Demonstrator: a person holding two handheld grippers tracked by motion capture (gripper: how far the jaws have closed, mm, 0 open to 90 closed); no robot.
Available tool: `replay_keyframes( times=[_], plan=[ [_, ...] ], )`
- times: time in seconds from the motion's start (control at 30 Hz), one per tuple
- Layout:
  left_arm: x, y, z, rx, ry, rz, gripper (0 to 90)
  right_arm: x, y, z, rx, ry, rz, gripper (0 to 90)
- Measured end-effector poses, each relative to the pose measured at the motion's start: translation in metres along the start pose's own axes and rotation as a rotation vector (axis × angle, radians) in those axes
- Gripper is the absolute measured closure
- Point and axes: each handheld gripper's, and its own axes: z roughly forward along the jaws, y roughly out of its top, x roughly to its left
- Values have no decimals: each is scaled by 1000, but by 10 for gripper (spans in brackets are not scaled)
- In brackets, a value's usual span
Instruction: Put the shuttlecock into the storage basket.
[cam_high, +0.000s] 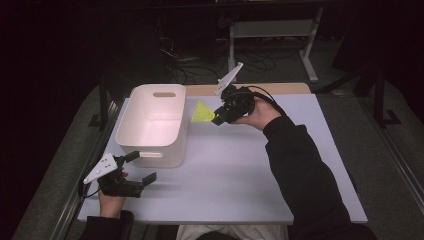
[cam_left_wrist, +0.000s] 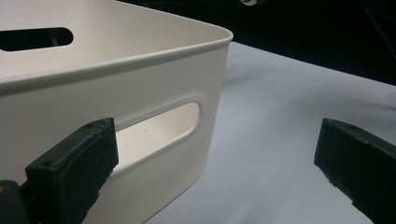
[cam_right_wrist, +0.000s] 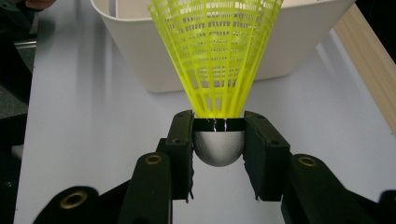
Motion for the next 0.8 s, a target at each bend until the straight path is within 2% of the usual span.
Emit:
replay_keyframes(
  times=[0.4, 0.8],
  plan=[
    [0, 0, 0, -3, 0, 1, 0, 4, 23, -8, -9, -11, -31, 641],
    [0, 0, 0, -2, 0, 2, 0, 5, 44, -13, -17, -12, -41, 641]
  ],
)
